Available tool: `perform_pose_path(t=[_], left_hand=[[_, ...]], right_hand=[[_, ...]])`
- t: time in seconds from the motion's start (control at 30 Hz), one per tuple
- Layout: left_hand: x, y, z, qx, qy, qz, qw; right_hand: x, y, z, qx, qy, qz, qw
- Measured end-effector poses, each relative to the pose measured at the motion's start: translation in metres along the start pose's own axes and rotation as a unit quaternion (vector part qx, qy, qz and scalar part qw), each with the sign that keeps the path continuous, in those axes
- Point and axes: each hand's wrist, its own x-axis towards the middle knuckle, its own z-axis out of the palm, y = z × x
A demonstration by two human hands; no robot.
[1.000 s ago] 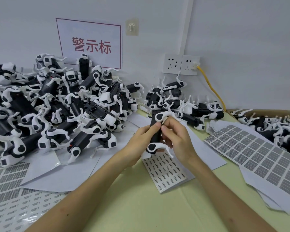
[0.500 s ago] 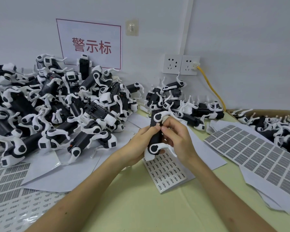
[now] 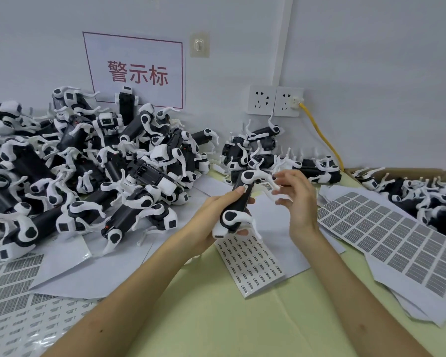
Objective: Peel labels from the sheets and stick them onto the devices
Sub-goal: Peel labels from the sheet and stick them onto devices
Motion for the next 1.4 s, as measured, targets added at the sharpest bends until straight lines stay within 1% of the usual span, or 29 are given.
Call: perform_pose_path(t=[0.07, 0.13, 0.17, 0.2, 0.23, 0.3, 0.37, 0.4, 0.43, 0.47, 0.5, 0.53, 0.57, 0.6, 0.63, 0.67, 0.7, 0.73, 0.77, 0.83, 0.87, 0.93, 0.97, 1.03, 1.1, 1.2, 1.3, 1.4], left_hand=[[-0.001, 0.001, -0.001, 0.031, -0.013, -0.017, 0.999], [-0.002, 0.003, -0.004, 0.061, -0.011, -0.038, 0.997], [-0.002, 0.004, -0.006, 0.066, -0.002, -0.05, 0.997], [-0.001, 0.004, -0.009, 0.059, 0.016, -0.06, 0.996], [0.0, 0.006, -0.013, 0.04, 0.038, -0.065, 0.996], [0.001, 0.008, -0.018, 0.009, 0.073, -0.067, 0.995], [0.002, 0.01, -0.018, 0.01, 0.107, -0.057, 0.993], [0.002, 0.01, -0.017, 0.015, 0.135, -0.039, 0.99], [0.003, 0.009, -0.015, 0.032, 0.176, 0.002, 0.984], [0.003, 0.007, -0.014, 0.075, 0.226, 0.075, 0.968], [0.003, 0.005, -0.016, 0.146, 0.279, 0.172, 0.934], [0.002, 0.005, -0.018, 0.235, 0.327, 0.274, 0.873], [0.001, 0.006, -0.021, 0.319, 0.365, 0.358, 0.798], [-0.001, 0.008, -0.024, 0.383, 0.398, 0.412, 0.725], [-0.002, 0.011, -0.027, 0.422, 0.43, 0.439, 0.666], [-0.002, 0.014, -0.029, 0.444, 0.461, 0.442, 0.628], [-0.002, 0.017, -0.031, 0.461, 0.49, 0.425, 0.606], [-0.001, 0.018, -0.033, 0.484, 0.509, 0.392, 0.594], [0.001, 0.018, -0.036, 0.512, 0.514, 0.353, 0.591], [0.005, 0.014, -0.043, 0.561, 0.492, 0.266, 0.61], [0.006, 0.012, -0.046, 0.584, 0.475, 0.226, 0.618], [0.008, 0.008, -0.051, 0.627, 0.447, 0.184, 0.611], [0.008, 0.006, -0.053, 0.64, 0.438, 0.18, 0.605], [0.008, 0.006, -0.055, 0.644, 0.436, 0.174, 0.604], [0.008, 0.009, -0.056, 0.641, 0.445, 0.157, 0.605], [0.006, 0.013, -0.057, 0.651, 0.448, 0.145, 0.595], [0.004, 0.013, -0.058, 0.676, 0.434, 0.131, 0.581], [0.004, 0.016, -0.061, 0.68, 0.441, 0.12, 0.573]], right_hand=[[0.008, -0.001, -0.007, -0.017, -0.106, 0.046, 0.993], [0.01, -0.001, -0.014, -0.059, -0.227, 0.052, 0.971], [0.01, 0.0, -0.016, -0.072, -0.272, 0.05, 0.958], [0.008, 0.0, -0.017, -0.08, -0.3, 0.053, 0.949], [0.007, -0.002, -0.017, -0.084, -0.31, 0.062, 0.945], [0.006, -0.005, -0.019, -0.087, -0.303, 0.085, 0.945], [0.008, -0.008, -0.023, -0.089, -0.289, 0.116, 0.946], [0.01, -0.009, -0.027, -0.092, -0.276, 0.133, 0.947], [0.012, -0.01, -0.031, -0.094, -0.26, 0.148, 0.949], [0.015, -0.011, -0.035, -0.096, -0.244, 0.158, 0.952], [0.018, -0.013, -0.039, -0.089, -0.223, 0.165, 0.957], [0.02, -0.016, -0.044, -0.065, -0.184, 0.169, 0.966], [0.024, -0.018, -0.05, -0.007, -0.12, 0.172, 0.978], [0.028, -0.02, -0.057, 0.078, -0.044, 0.171, 0.981], [0.032, -0.022, -0.067, 0.174, 0.015, 0.158, 0.972], [0.036, -0.022, -0.078, 0.274, 0.056, 0.14, 0.95], [0.04, -0.021, -0.088, 0.357, 0.086, 0.131, 0.921], [0.043, -0.02, -0.096, 0.398, 0.105, 0.134, 0.901], [0.045, -0.017, -0.101, 0.386, 0.114, 0.142, 0.904], [0.045, -0.012, -0.1, 0.294, 0.136, 0.162, 0.932], [0.043, -0.009, -0.094, 0.257, 0.149, 0.168, 0.94], [0.039, -0.008, -0.079, 0.216, 0.17, 0.183, 0.944], [0.037, -0.008, -0.072, 0.195, 0.174, 0.188, 0.947], [0.035, -0.008, -0.061, 0.142, 0.158, 0.186, 0.959], [0.032, -0.006, -0.051, 0.089, 0.132, 0.166, 0.973], [0.026, -0.003, -0.042, 0.029, 0.1, 0.141, 0.985], [0.022, 0.0, -0.034, -0.002, 0.077, 0.128, 0.989], [0.02, 0.002, -0.028, -0.022, 0.06, 0.127, 0.99]])
